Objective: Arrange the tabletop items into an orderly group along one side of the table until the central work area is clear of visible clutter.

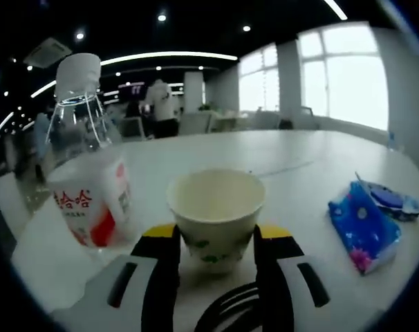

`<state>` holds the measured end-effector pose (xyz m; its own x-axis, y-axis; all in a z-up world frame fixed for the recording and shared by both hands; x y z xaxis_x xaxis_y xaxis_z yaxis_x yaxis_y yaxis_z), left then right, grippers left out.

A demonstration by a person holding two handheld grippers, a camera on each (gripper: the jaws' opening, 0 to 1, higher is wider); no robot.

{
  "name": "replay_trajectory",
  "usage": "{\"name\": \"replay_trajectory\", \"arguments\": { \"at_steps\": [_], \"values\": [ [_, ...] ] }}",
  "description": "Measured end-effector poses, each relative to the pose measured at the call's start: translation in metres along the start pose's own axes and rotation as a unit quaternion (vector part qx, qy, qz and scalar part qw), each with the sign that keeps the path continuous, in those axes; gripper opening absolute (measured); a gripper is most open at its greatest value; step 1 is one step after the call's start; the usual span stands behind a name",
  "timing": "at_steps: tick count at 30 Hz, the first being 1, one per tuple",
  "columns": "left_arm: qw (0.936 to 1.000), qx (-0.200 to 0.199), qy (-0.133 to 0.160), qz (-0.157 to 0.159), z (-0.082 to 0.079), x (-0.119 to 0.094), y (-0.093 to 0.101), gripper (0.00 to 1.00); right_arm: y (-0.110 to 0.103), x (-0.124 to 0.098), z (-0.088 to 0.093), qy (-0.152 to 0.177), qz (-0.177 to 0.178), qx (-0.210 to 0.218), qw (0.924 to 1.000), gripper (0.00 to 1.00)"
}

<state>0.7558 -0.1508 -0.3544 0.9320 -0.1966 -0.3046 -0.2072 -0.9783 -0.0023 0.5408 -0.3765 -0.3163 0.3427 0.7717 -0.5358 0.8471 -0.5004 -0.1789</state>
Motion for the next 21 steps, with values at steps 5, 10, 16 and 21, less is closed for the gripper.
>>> {"name": "replay_trajectory", "arguments": {
  "at_steps": [5, 10, 16, 21],
  "values": [
    [1.0, 0.0, -0.003, 0.001, -0.002, 0.001, 0.003, 0.44, 0.002, -0.003, -0.003, 0.006, 0.005, 0.0, 1.0, 0.99],
    [1.0, 0.0, -0.005, 0.004, -0.006, -0.001, 0.008, 0.53, 0.003, -0.004, -0.004, 0.007, 0.008, -0.003, 0.9999, 0.99],
    [0.9997, 0.004, -0.02, 0.011, -0.008, -0.004, 0.013, 0.66, 0.008, -0.008, -0.012, 0.02, 0.021, -0.008, 0.9996, 0.99],
    [0.9993, 0.011, -0.026, 0.023, -0.011, -0.01, 0.018, 0.75, 0.01, -0.011, -0.017, 0.027, 0.026, -0.015, 0.9992, 0.99]
  ]
}}
Point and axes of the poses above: the point that each gripper's makers call its tool centre point, and the gripper's own axes: x roughly forward along the fingers, y roughly to its right, z roughly out of its underside, the point moved 1 cm from there along -x, roughly backward along the fingers, and after that the axes turned 1 degree about -z, right-handed, at the moved point
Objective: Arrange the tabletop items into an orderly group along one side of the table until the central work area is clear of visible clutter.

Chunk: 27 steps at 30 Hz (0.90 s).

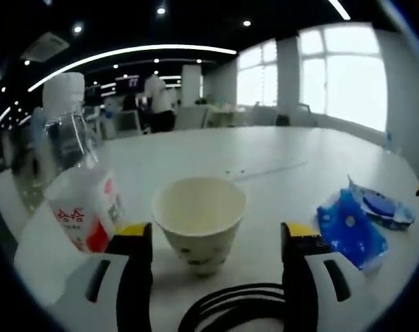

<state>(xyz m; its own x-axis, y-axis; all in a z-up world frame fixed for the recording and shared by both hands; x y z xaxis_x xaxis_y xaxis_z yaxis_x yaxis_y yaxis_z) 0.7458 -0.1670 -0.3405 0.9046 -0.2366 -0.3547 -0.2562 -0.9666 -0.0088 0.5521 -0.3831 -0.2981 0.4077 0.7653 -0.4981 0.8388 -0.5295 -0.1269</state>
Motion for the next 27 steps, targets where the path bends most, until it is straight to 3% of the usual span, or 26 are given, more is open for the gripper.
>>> {"name": "replay_trajectory", "arguments": {
  "at_steps": [5, 7, 11, 17, 24, 27],
  "values": [
    [0.9999, 0.0, -0.013, 0.011, 0.003, -0.009, 0.008, 0.8, 0.001, -0.002, -0.006, 0.01, 0.002, -0.003, 0.9999, 0.99],
    [0.9994, 0.003, -0.032, 0.016, 0.008, -0.013, 0.013, 0.83, 0.003, -0.003, -0.008, 0.014, 0.006, -0.006, 0.9999, 0.99],
    [0.9994, 0.001, -0.022, 0.027, 0.003, -0.024, 0.022, 0.9, 0.007, -0.005, -0.014, 0.021, 0.017, -0.011, 0.9996, 0.99],
    [0.9988, 0.008, -0.029, 0.038, -0.003, -0.035, 0.029, 0.99, 0.008, -0.009, -0.026, 0.034, 0.021, -0.018, 0.999, 0.99],
    [0.9976, 0.03, -0.046, 0.043, -0.006, -0.056, 0.036, 0.99, 0.008, -0.013, -0.038, 0.048, 0.018, -0.021, 0.9985, 0.99],
    [0.9973, 0.037, -0.039, 0.05, -0.01, -0.068, 0.042, 0.99, 0.012, -0.016, -0.042, 0.051, 0.019, -0.022, 0.9983, 0.99]
  ]
}}
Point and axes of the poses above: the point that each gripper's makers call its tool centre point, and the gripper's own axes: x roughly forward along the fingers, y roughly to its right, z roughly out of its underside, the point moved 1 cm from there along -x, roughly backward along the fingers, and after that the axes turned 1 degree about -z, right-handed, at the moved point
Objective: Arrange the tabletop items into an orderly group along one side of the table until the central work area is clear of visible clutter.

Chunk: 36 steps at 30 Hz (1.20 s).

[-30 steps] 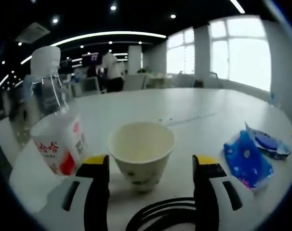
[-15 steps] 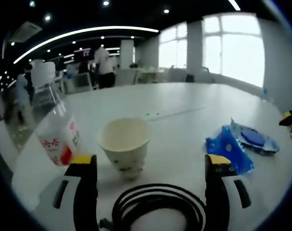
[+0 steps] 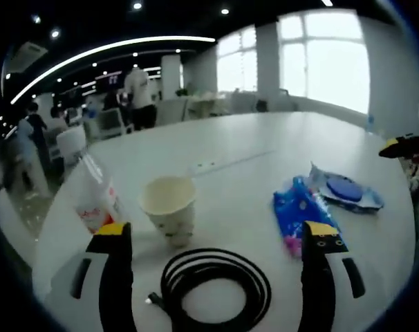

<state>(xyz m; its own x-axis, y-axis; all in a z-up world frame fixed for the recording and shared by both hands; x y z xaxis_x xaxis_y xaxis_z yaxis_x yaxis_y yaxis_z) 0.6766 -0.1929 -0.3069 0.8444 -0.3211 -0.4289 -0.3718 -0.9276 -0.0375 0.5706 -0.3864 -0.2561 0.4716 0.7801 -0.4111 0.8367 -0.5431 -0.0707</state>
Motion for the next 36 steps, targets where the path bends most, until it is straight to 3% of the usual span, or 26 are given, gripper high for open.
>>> {"name": "replay_trajectory", "arguments": {
  "at_steps": [11, 23, 26, 36],
  "values": [
    [0.9992, 0.004, -0.002, 0.04, -0.006, -0.031, 0.03, 0.99, 0.015, 0.0, 0.005, -0.01, 0.007, -0.002, 0.9999, 0.99],
    [0.9978, 0.028, 0.007, 0.059, -0.015, -0.056, 0.046, 0.99, 0.025, -0.002, 0.014, -0.024, 0.01, 0.0, 0.9997, 0.99],
    [0.9976, 0.034, -0.003, 0.06, -0.012, -0.058, 0.047, 0.99, 0.028, -0.002, 0.014, -0.024, 0.011, 0.001, 0.9997, 0.99],
    [0.9974, 0.027, 0.008, 0.067, -0.01, -0.076, 0.057, 0.99, 0.038, 0.003, 0.014, -0.022, 0.017, -0.008, 0.9996, 0.94]
  ]
}}
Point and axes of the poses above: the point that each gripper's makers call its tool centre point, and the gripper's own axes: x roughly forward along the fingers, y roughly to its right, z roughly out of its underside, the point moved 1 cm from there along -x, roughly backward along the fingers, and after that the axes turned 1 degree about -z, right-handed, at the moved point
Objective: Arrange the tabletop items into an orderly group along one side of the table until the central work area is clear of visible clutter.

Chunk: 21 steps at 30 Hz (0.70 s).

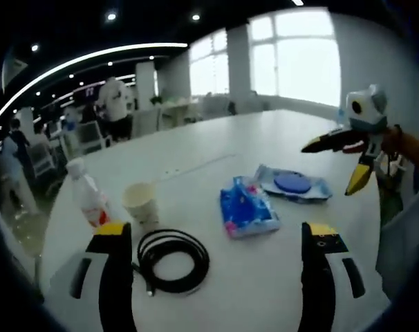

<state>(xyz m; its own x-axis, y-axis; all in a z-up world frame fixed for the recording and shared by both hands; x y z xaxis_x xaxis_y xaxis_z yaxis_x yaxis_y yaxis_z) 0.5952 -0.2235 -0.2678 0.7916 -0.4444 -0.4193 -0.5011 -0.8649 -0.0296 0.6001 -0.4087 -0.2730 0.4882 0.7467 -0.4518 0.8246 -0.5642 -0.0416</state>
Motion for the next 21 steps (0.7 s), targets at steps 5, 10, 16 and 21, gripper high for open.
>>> {"name": "replay_trajectory", "arguments": {
  "at_steps": [5, 10, 16, 21],
  "values": [
    [1.0, 0.005, -0.002, 0.004, 0.0, -0.007, 0.007, 0.99, 0.004, 0.004, 0.0, -0.001, 0.003, -0.01, 0.9999, 0.91],
    [0.9999, -0.007, -0.001, 0.014, 0.0, -0.016, 0.011, 0.99, 0.008, 0.008, -0.001, 0.001, 0.005, -0.018, 0.9998, 0.87],
    [0.9998, -0.012, -0.011, 0.013, 0.006, -0.03, 0.015, 0.99, 0.013, 0.014, -0.002, 0.003, 0.003, -0.031, 0.9995, 0.8],
    [0.9996, -0.022, -0.005, 0.015, 0.005, -0.04, 0.02, 0.99, 0.019, 0.019, 0.002, -0.006, 0.008, -0.047, 0.9989, 0.73]
  ]
}}
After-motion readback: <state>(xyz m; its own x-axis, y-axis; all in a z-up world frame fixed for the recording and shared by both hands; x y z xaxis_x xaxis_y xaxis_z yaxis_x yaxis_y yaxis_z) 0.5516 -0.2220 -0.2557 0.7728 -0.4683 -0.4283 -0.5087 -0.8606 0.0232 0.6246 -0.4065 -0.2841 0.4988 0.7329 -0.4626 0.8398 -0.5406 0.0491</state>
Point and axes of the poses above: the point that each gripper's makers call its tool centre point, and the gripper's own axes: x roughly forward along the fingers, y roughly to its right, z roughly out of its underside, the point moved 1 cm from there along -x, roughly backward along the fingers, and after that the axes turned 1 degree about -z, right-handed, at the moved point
